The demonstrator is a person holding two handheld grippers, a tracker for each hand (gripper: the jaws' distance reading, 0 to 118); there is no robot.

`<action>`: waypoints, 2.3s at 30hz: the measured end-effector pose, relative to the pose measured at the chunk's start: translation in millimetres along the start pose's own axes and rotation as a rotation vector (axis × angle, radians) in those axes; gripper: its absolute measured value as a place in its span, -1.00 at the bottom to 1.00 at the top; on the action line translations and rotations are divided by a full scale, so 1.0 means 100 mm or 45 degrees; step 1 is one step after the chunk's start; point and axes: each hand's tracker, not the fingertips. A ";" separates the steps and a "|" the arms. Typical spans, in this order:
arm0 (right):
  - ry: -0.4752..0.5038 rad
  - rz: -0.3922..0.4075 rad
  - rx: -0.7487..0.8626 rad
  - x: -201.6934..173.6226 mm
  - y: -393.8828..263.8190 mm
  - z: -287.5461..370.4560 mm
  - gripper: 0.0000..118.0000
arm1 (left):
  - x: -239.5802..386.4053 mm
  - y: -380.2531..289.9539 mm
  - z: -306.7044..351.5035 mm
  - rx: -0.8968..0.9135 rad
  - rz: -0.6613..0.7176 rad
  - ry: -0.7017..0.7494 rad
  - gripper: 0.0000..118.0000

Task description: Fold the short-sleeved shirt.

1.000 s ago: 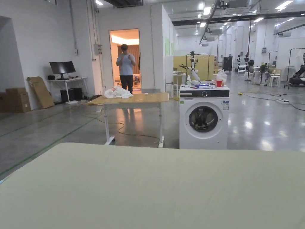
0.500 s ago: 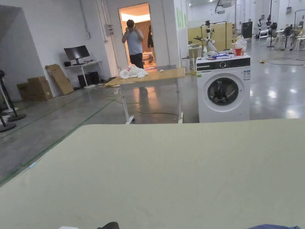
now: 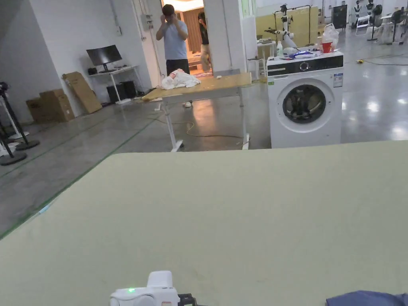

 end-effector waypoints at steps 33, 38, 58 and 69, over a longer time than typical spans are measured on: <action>-0.066 0.034 -0.920 0.50 -0.11 -3.62 -0.97 | 0.23 0.05 -0.23 -0.092 -0.163 0.006 -0.97; 0.006 -0.201 -0.718 0.74 0.13 -3.16 -0.98 | 0.09 0.16 0.17 0.006 -0.025 -0.079 -1.00; -0.033 -0.038 0.316 0.88 3.03 -0.84 -0.98 | 0.48 1.00 3.96 1.122 -0.240 -0.289 -1.00; -0.181 0.035 0.396 0.88 4.24 -1.36 -0.98 | 0.68 2.11 3.95 1.180 -0.232 -0.069 -1.00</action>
